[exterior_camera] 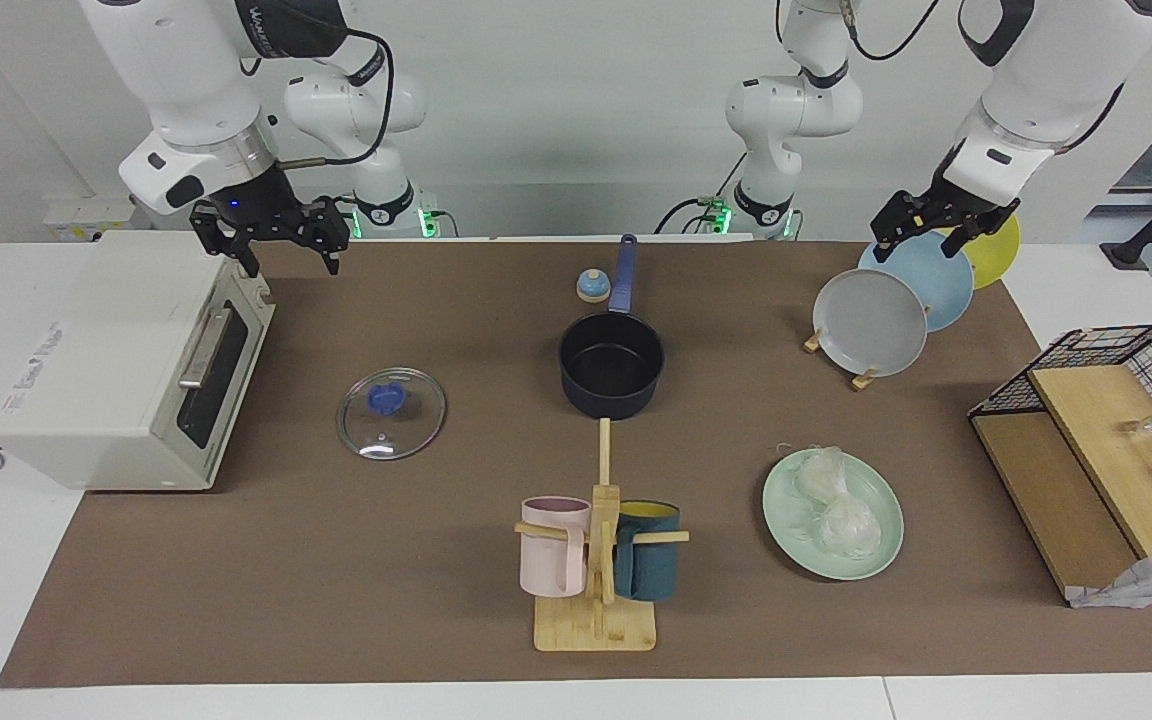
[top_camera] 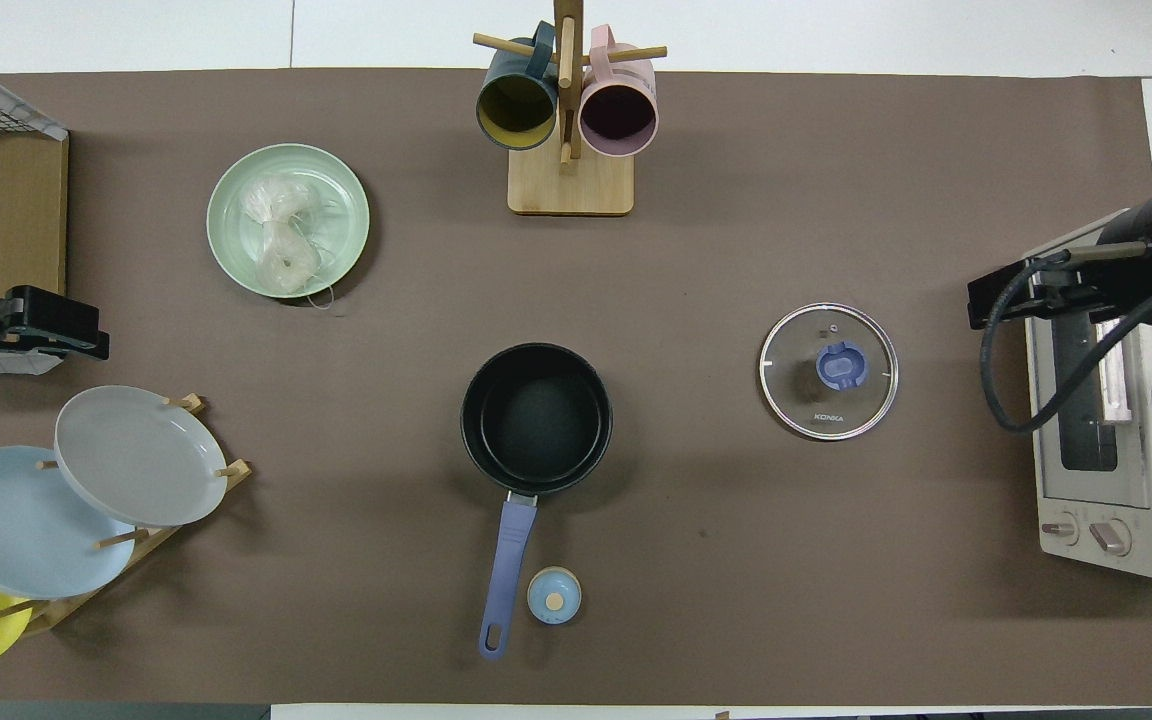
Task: Transfer vermicelli from plate to pot
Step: 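Move the left gripper to the green plate while the right gripper reaches the lid, then grasp the white vermicelli on the green plate with the left gripper, then carry the vermicelli with the left gripper over the black saucepan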
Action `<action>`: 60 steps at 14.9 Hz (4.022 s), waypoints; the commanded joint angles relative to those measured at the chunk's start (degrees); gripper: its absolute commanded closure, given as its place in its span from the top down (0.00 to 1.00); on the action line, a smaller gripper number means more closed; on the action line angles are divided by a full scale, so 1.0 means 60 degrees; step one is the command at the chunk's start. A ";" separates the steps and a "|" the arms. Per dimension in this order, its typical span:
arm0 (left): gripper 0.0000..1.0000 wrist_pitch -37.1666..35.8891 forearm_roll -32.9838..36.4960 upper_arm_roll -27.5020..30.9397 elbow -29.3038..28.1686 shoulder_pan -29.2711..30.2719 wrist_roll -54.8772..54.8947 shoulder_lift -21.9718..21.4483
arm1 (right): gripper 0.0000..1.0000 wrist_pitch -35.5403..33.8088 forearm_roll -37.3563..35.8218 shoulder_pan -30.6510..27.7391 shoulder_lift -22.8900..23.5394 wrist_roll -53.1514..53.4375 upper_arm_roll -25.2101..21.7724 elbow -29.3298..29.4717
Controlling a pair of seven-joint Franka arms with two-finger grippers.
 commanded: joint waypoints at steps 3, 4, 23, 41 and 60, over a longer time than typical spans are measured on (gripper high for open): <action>1.00 0.0621 -0.0138 -0.0015 0.0069 0.0000 0.0006 0.0181 | 1.00 0.1341 0.0144 -0.0015 0.0233 0.0101 0.0106 -0.1014; 1.00 0.0885 -0.0241 0.0000 0.0040 0.0030 -0.0009 0.0458 | 1.00 0.1721 0.0144 0.0116 0.0307 0.0087 0.0106 -0.1336; 1.00 0.6482 -0.0331 0.0059 0.0113 -0.0585 -0.0551 0.5293 | 0.93 0.7145 0.0159 0.0556 0.1435 -0.1261 0.0106 -0.5558; 0.00 0.4435 -0.0591 0.0059 0.1006 -0.0731 -0.1339 0.4243 | 0.38 0.6124 0.0158 0.0586 0.1479 -0.1364 0.0106 -0.4815; 0.00 0.7535 -0.1941 -0.0308 -0.3988 -0.5551 -0.6440 0.1982 | 0.38 0.2472 0.0261 0.0879 0.1450 -0.0544 0.0648 -0.1604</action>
